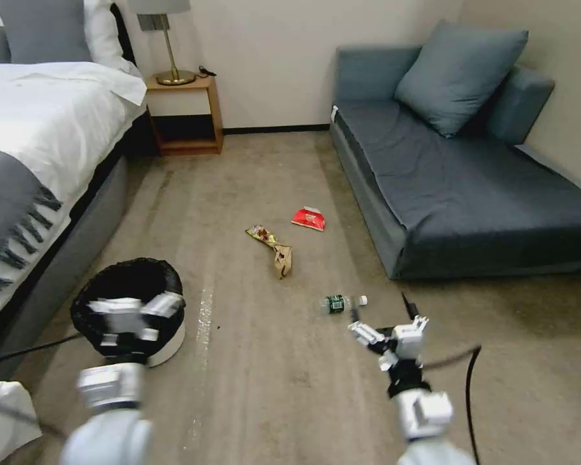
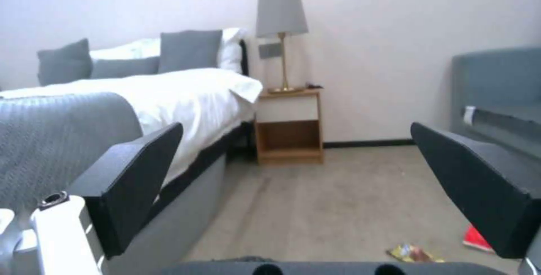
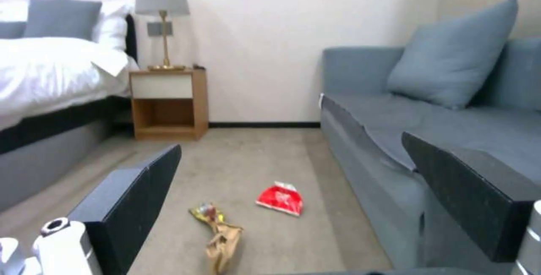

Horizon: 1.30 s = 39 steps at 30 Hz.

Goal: Pick up the trash bin, then pick up the garbage on the floor and place it into the trash bin.

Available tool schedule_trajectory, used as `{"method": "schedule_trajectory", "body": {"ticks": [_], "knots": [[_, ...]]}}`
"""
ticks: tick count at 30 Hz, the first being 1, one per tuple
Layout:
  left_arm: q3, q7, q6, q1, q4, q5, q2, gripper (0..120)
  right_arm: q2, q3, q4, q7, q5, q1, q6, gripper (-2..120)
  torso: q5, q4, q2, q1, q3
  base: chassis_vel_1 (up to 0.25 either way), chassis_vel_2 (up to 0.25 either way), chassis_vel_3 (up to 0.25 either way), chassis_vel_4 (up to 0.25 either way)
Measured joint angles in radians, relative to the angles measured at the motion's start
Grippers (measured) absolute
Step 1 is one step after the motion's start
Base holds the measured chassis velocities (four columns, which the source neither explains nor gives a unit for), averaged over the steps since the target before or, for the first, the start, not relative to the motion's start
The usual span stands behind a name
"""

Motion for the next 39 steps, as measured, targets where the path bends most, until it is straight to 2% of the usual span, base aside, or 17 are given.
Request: {"method": "schedule_trajectory", "body": {"ticks": [10,14,15,18,24,26,27,29,30,32,33,34,35,36,37,38,39], "knots": [[0.003,0.041,-0.005,0.025,-0.001,-0.002,0.015,100,0.0,-0.007,0.002,0.0,0.026,0.006,-0.011,100,0.0003,-0.0002,0.0,0.0,0.0,0.0,0.0,0.0,0.0],[-0.003,0.078,0.008,0.045,0.001,-0.029,0.06,100,0.004,0.036,-0.042,0.022,0.105,0.097,-0.078,100,0.0003,-0.0003,0.0,0.0,0.0,0.0,0.0,0.0,0.0],[-0.003,0.078,0.008,0.045,0.001,-0.029,0.06,100,0.004,0.036,-0.042,0.022,0.105,0.097,-0.078,100,0.0003,-0.0003,0.0,0.0,0.0,0.0,0.0,0.0,0.0],[-0.021,0.112,0.031,0.063,-0.011,-0.089,0.106,100,0.003,0.081,-0.062,0.031,0.201,0.168,-0.138,100,0.0004,-0.0001,0.0,0.0,0.0,0.0,0.0,0.0,0.0],[-0.035,0.133,0.062,0.063,-0.013,-0.168,0.156,100,-0.014,0.104,-0.071,0.03,0.279,0.214,-0.198,100,0.0004,-0.0001,0.0,0.0,0.0,0.0,0.0,0.0,0.0],[-0.047,0.14,0.082,0.053,0.003,-0.218,0.192,100,-0.035,0.104,-0.073,0.028,0.303,0.228,-0.232,100,0.0003,-0.0002,0.0,0.0,0.0,0.0,0.0,0.0,0.0],[-0.047,0.14,0.082,0.053,0.003,-0.218,0.192,100,-0.035,0.104,-0.073,0.028,0.303,0.228,-0.232,100,0.0003,-0.0002,0.0,0.0,0.0,0.0,0.0,0.0,0.0],[-0.062,0.161,0.096,0.041,0.045,-0.298,0.284,100,-0.063,0.105,-0.095,0.023,0.312,0.256,-0.246,100,0.0003,-0.0002,0.0,0.0,0.0,0.0,0.0,0.0,0.0],[-0.062,0.161,0.096,0.041,0.045,-0.298,0.284,100,-0.063,0.105,-0.095,0.023,0.312,0.256,-0.246,100,0.0003,-0.0002,0.0,0.0,0.0,0.0,0.0,0.0,0.0],[-0.072,0.178,0.1,0.04,0.079,-0.344,0.355,100,-0.079,0.115,-0.115,0.019,0.318,0.279,-0.241,100,0.0003,-0.0003,0.0,0.0,0.0,0.0,0.0,0.0,0.0],[-0.072,0.178,0.1,0.04,0.079,-0.344,0.355,100,-0.079,0.115,-0.115,0.019,0.318,0.279,-0.241,100,0.0003,-0.0003,0.0,0.0,0.0,0.0,0.0,0.0,0.0],[-0.077,0.187,0.107,0.04,0.09,-0.364,0.381,100,-0.084,0.118,-0.122,0.017,0.323,0.285,-0.239,100,0.0004,-0.0002,0.0,0.0,0.0,0.0,0.0,0.0,0.0],[-0.077,0.187,0.107,0.04,0.09,-0.364,0.381,100,-0.084,0.118,-0.122,0.017,0.323,0.285,-0.239,100,0.0004,-0.0002,0.0,0.0,0.0,0.0,0.0,0.0,0.0],[-0.089,0.21,0.129,0.038,0.122,-0.387,0.422,100,-0.092,0.12,-0.131,0.014,0.33,0.295,-0.235,100,0.0003,-0.0003,0.0,0.0,0.0,0.0,0.0,0.0,0.0],[-0.105,0.223,0.148,0.032,0.144,-0.388,0.443,100,-0.094,0.12,-0.136,0.013,0.33,0.299,-0.233,100,0.0001,-0.0003,0.0,0.0,0.0,0.0,0.0,0.0,0.0],[-0.125,0.234,0.172,0.024,0.167,-0.382,0.464,100,-0.096,0.12,-0.141,0.013,0.33,0.302,-0.231,100,0.0001,-0.0002,0.0,0.0,0.0,0.0,0.0,0.0,0.0],[-0.125,0.234,0.172,0.024,0.167,-0.382,0.464,100,-0.096,0.12,-0.141,0.013,0.33,0.302,-0.231,100,0.0001,-0.0002,0.0,0.0,0.0,0.0,0.0,0.0,0.0]]}}
